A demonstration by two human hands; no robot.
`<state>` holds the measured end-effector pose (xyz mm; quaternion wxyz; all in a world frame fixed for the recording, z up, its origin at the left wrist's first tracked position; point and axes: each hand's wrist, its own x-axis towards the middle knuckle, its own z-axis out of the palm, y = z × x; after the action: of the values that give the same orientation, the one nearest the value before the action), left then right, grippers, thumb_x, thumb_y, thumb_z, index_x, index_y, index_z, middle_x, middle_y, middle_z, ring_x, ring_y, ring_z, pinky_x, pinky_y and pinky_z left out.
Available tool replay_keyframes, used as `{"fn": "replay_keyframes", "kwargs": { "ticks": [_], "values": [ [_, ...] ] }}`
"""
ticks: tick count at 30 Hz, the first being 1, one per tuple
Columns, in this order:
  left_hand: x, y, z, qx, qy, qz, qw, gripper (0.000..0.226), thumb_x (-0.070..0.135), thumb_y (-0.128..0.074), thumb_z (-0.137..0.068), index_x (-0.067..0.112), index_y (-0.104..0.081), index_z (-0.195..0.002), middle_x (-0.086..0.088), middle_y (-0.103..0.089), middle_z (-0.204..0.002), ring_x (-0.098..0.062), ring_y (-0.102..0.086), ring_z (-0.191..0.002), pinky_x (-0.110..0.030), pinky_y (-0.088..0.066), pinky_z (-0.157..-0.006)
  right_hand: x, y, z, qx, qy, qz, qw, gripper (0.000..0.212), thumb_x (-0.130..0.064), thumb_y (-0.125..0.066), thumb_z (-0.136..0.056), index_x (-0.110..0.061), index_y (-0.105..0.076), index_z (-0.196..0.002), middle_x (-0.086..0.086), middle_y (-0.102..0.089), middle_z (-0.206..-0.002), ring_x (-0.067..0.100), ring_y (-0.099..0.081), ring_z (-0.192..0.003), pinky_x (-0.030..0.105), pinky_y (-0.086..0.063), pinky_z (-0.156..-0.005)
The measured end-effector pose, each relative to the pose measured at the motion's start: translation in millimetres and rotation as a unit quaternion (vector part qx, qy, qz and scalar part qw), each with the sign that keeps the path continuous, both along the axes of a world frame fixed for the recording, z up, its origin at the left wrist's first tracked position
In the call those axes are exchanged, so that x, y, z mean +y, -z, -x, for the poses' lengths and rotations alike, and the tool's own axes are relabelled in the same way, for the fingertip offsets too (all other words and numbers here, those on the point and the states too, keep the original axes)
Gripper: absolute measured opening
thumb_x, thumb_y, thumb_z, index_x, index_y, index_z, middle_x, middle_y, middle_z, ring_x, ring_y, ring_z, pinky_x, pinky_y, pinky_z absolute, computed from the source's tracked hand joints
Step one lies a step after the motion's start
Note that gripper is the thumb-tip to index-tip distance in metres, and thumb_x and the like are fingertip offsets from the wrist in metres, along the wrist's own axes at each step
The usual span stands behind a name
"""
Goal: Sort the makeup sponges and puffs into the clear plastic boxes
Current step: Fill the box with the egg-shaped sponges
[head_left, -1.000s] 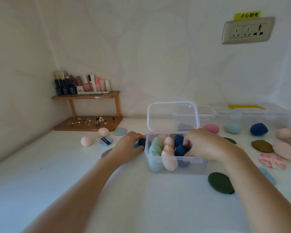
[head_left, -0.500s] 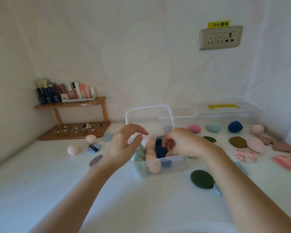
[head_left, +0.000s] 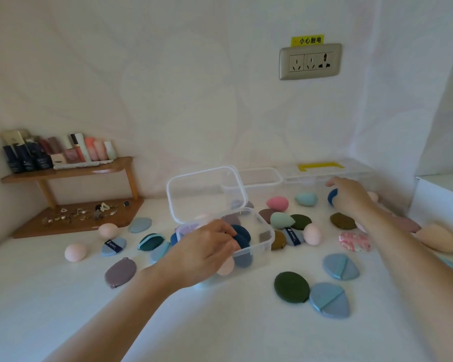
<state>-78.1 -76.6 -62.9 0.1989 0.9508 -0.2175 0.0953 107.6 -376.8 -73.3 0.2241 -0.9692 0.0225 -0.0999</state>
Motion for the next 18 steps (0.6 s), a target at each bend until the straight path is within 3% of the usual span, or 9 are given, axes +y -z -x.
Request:
{"fn": "replay_keyframes", "kwargs": {
  "ticks": [3,5,8,11,13,15,16,18],
  "values": [
    [-1.8,-0.2,-1.3,0.021,-0.028,0.02,0.999,0.034,0.025,-0.037,-0.099,0.027,-0.071,-0.1,0.022,-0.047,-0.111,0.007,-0.042,-0.107,-0.01,-0.03,-0.093,-9.1,9.3,-7.8,0.009,-0.002,0.045,0.999,0.057,0.005,-0.05,-0.089,-0.021,-0.042,-0.139,0.009,-0.043,-0.141,0.028,-0.043,-0.126,0.037,-0.04,-0.101],
    [-1.7,0.3,-2.3,0.024,-0.032,0.014,0.999,0.033,0.023,-0.038,-0.099,0.027,-0.071,-0.1,0.02,-0.046,-0.111,0.01,-0.041,-0.107,-0.005,-0.028,-0.091,-10.8,10.6,-12.4,-0.005,0.013,0.085,0.996,0.056,0.002,-0.053,-0.089,-0.022,-0.044,-0.139,0.01,-0.038,-0.14,0.028,-0.041,-0.125,0.036,-0.039,-0.099],
    [-3.4,-0.7,-2.7,0.034,-0.036,0.005,0.999,0.033,0.023,-0.037,-0.099,0.028,-0.069,-0.103,0.022,-0.042,-0.109,0.019,-0.034,-0.106,0.003,-0.022,-0.085,-11.4,11.4,-14.0,-0.006,0.038,0.113,0.993,0.039,-0.005,-0.059,-0.089,-0.019,-0.056,-0.125,0.01,-0.038,-0.13,0.027,-0.042,-0.118,0.035,-0.039,-0.094],
    [-5.8,-2.7,-2.1,0.053,-0.031,-0.002,0.998,0.034,0.023,-0.035,-0.099,0.027,-0.068,-0.107,0.022,-0.04,-0.119,0.019,-0.031,-0.107,0.0,-0.018,-0.09,-9.7,2.2,-4.6,-0.027,0.037,0.089,0.995,0.024,-0.009,-0.062,-0.088,-0.015,-0.059,-0.111,0.011,-0.047,-0.122,0.028,-0.048,-0.109,0.035,-0.042,-0.086],
    [-6.9,-4.8,-0.6,0.067,-0.025,0.004,0.997,0.034,0.022,-0.034,-0.1,0.025,-0.067,-0.109,0.019,-0.045,-0.125,0.015,-0.033,-0.106,0.003,-0.017,-0.089,-4.4,-14.5,8.3,-0.079,0.014,0.033,0.996,0.023,-0.013,-0.064,-0.087,-0.009,-0.055,-0.108,0.01,-0.056,-0.109,0.027,-0.052,-0.098,0.033,-0.041,-0.079],
    [-7.3,-6.6,1.1,0.076,-0.03,0.01,0.997,0.034,0.021,-0.034,-0.1,0.023,-0.066,-0.112,0.019,-0.05,-0.119,0.011,-0.038,-0.104,0.01,-0.018,-0.081,8.5,-37.5,27.7,-0.115,-0.04,-0.08,0.989,0.032,-0.019,-0.067,-0.087,-0.01,-0.05,-0.112,0.005,-0.055,-0.099,0.024,-0.052,-0.089,0.031,-0.039,-0.076],
    [-7.5,-7.3,1.9,0.078,-0.034,0.011,0.996,0.034,0.021,-0.033,-0.1,0.023,-0.065,-0.112,0.019,-0.051,-0.118,0.008,-0.04,-0.104,0.011,-0.018,-0.079,17.8,-48.7,39.1,-0.109,-0.089,-0.147,0.979,0.034,-0.02,-0.066,-0.087,-0.014,-0.049,-0.116,0.004,-0.054,-0.098,0.022,-0.054,-0.086,0.03,-0.041,-0.074],
    [-8.2,-8.2,2.7,0.077,-0.039,0.01,0.996,0.035,0.021,-0.033,-0.1,0.022,-0.066,-0.113,0.017,-0.051,-0.115,0.006,-0.041,-0.104,0.01,-0.019,-0.078,40.1,-65.4,66.0,-0.013,-0.222,-0.29,0.931,0.032,-0.018,-0.06,-0.092,-0.016,-0.051,-0.122,0.005,-0.058,-0.098,0.018,-0.057,-0.074,0.024,-0.048,-0.067]
  ]
}}
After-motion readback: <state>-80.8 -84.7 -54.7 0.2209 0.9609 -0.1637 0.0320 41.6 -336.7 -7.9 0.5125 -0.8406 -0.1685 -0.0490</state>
